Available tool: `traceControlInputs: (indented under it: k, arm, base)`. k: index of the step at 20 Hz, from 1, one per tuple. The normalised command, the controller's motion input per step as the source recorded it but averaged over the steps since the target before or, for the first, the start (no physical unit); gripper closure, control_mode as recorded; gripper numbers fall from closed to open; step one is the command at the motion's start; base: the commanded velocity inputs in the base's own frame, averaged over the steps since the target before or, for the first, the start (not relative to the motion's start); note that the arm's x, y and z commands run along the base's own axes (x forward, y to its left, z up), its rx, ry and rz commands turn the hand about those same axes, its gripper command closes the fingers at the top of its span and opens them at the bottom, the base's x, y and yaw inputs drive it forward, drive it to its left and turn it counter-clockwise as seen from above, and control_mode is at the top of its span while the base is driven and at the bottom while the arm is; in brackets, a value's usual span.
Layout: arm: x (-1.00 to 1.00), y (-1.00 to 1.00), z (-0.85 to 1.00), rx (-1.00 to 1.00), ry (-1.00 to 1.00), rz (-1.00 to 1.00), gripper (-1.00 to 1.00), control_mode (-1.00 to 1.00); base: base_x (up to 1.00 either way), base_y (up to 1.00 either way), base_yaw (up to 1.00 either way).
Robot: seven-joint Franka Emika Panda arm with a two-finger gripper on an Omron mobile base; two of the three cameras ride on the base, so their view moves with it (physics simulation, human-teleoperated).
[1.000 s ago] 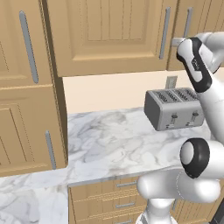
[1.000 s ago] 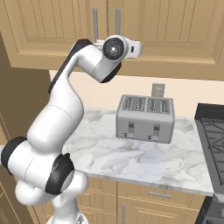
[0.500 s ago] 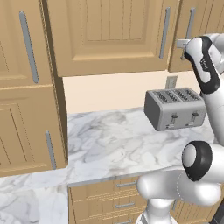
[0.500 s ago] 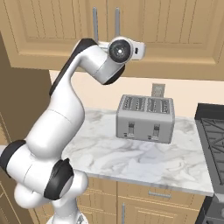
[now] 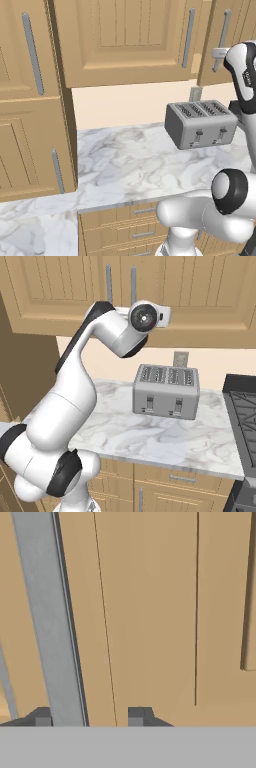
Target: Open the cabinet, pick the kettle from the cabinet, and place it in the sink.
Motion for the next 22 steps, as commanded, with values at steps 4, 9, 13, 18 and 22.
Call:
traceControlInputs:
  k: [4,9,13,18,22]
  arm:
    - [-0.47,-0.92,0.0,0.0,0.02,0.01,1.0,-1.0]
    - [-0.48,-0.95,0.0,0.0,0.01,0.01,1.0,-1.0]
    - [-0.49,-0.97,0.0,0.0,0.01,0.01,1.0,-1.0]
    - [-0.46,-0.95,0.0,0.0,0.02,0.01,1.0,-1.0]
    - [-0.43,-0.97,0.0,0.0,0.02,0.01,1.0,-1.0]
  base:
    - [0.0,0.0,0.0]
    - [0.0,0.0,0.0]
    - [0.0,0.0,0.0]
    - [0.0,0.0,0.0]
    - [0.0,0.0,0.0]
